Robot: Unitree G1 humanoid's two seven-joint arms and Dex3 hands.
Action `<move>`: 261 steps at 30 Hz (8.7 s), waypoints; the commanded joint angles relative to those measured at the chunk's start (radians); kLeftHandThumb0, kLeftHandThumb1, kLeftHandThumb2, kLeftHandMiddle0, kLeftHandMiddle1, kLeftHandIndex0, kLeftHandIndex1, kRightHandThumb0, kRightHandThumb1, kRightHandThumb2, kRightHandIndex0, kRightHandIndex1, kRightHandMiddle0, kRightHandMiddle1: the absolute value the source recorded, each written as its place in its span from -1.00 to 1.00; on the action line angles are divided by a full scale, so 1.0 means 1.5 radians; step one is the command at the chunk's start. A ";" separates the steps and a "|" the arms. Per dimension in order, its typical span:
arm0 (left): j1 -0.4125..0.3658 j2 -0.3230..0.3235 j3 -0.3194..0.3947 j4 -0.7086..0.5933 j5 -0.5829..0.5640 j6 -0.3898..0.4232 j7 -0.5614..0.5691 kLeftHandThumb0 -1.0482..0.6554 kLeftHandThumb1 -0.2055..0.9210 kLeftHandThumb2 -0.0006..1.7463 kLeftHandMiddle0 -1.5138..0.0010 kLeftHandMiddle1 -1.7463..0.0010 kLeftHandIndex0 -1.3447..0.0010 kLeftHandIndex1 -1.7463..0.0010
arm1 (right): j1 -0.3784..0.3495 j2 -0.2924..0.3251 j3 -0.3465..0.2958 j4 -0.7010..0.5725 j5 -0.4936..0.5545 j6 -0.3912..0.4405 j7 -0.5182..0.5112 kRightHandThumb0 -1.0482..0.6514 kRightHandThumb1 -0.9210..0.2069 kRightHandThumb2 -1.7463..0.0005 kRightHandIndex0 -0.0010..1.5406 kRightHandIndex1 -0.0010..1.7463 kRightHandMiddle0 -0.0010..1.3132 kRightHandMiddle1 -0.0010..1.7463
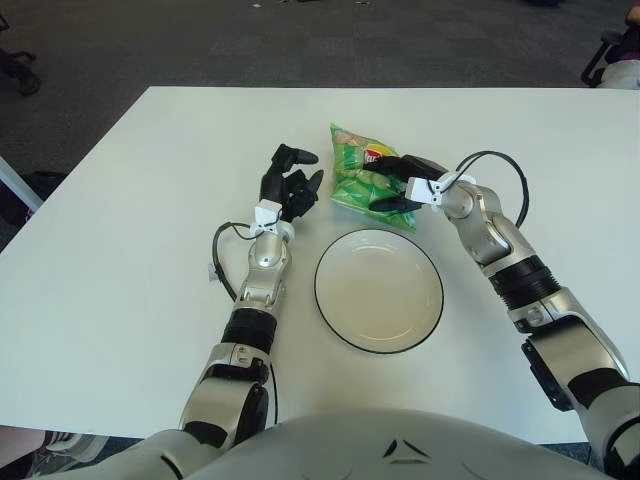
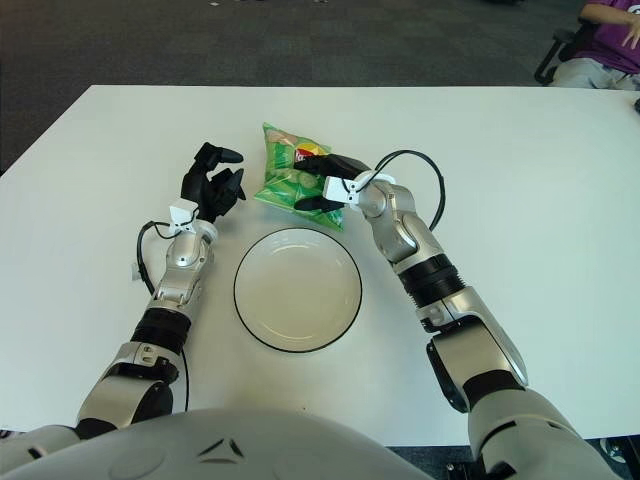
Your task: Put the snack into the plate.
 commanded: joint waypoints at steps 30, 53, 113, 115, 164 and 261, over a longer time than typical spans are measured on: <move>0.010 0.001 0.005 -0.009 0.005 -0.016 0.020 -0.19 1.00 -0.73 -0.32 -1.00 0.25 -0.64 | 0.066 0.021 0.018 0.112 -0.077 0.036 -0.174 -0.20 -1.00 0.77 -0.33 -0.20 -0.16 0.57; 0.009 0.004 0.007 -0.010 0.016 -0.026 0.039 -0.19 1.00 -0.73 -0.32 -1.00 0.25 -0.64 | 0.052 0.058 -0.054 0.303 0.009 -0.149 -0.372 0.22 -0.20 -0.21 -0.31 0.80 -0.38 0.96; -0.007 0.015 0.016 0.019 0.004 -0.025 0.024 -0.19 1.00 -0.73 -0.32 -1.00 0.25 -0.64 | 0.207 0.027 -0.246 -0.058 0.175 -0.365 -0.307 0.24 0.10 -0.51 -0.21 0.94 -0.34 1.00; -0.007 0.014 0.015 0.019 0.005 -0.026 0.023 -0.19 1.00 -0.73 -0.32 -1.00 0.25 -0.64 | 0.206 0.028 -0.247 -0.054 0.160 -0.370 -0.321 0.24 0.09 -0.51 -0.22 0.95 -0.34 1.00; -0.018 0.015 0.016 0.039 0.003 -0.029 0.017 -0.19 1.00 -0.73 -0.31 -1.00 0.25 -0.64 | 0.328 -0.007 -0.260 -0.243 0.371 -0.327 -0.046 -0.23 -0.35 -0.14 0.02 1.00 -0.35 1.00; -0.049 0.034 0.031 0.070 -0.032 -0.027 -0.022 -0.19 1.00 -0.71 -0.29 -1.00 0.27 -0.65 | 0.304 -0.064 -0.317 -0.366 0.653 -0.020 0.225 -0.27 -0.85 1.00 -0.17 -1.00 -0.02 -0.85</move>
